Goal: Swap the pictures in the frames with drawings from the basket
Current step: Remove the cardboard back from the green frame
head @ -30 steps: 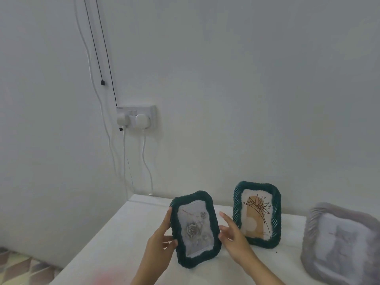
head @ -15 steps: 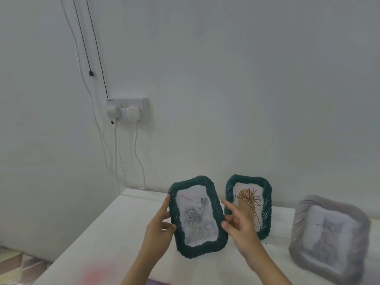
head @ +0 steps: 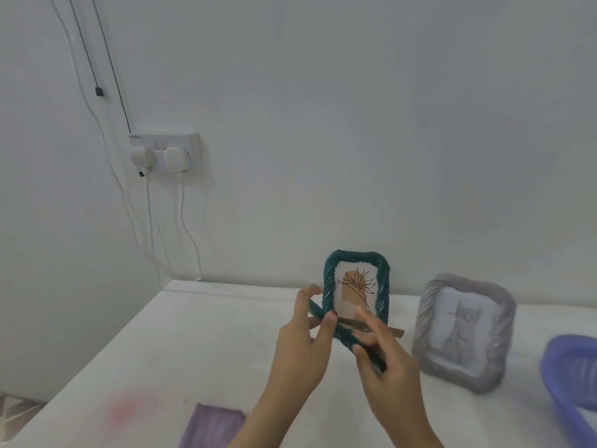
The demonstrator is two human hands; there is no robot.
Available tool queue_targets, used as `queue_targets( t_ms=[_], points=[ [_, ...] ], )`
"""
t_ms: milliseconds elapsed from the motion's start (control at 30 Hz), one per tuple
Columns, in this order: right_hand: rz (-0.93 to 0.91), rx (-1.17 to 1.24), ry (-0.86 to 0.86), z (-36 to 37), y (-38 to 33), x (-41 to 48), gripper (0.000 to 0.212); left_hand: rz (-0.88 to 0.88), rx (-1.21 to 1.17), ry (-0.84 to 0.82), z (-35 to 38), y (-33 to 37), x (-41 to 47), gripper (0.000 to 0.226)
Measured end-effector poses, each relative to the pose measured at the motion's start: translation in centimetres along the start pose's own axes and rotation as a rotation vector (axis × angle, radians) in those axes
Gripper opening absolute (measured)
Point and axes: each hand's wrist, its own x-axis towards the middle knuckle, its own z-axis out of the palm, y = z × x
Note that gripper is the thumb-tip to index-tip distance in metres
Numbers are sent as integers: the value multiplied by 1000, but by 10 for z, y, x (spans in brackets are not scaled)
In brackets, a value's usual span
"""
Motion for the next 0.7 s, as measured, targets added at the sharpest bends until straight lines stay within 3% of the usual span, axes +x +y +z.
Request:
queue_targets(
  t_ms=[100, 267, 433, 600, 700],
  points=[
    [-25, -65, -68, -6, -1, -13, 80, -77, -31, 18, 8, -1, -2, 22],
    [71, -33, -309, -26, -15, -21, 60, -227, -128, 38, 11, -9, -7, 28],
    [76, -131, 6, -51, -13, -15, 33, -232, -200, -40, 2, -15, -11, 33],
    [422, -124, -109, -63, 25, -14, 43, -241, -253, -168, -9, -27, -14, 35],
    [498, -10, -133, -65, 34, -26, 46, -266, -270, -234, -9, -36, -18, 36]
  ],
)
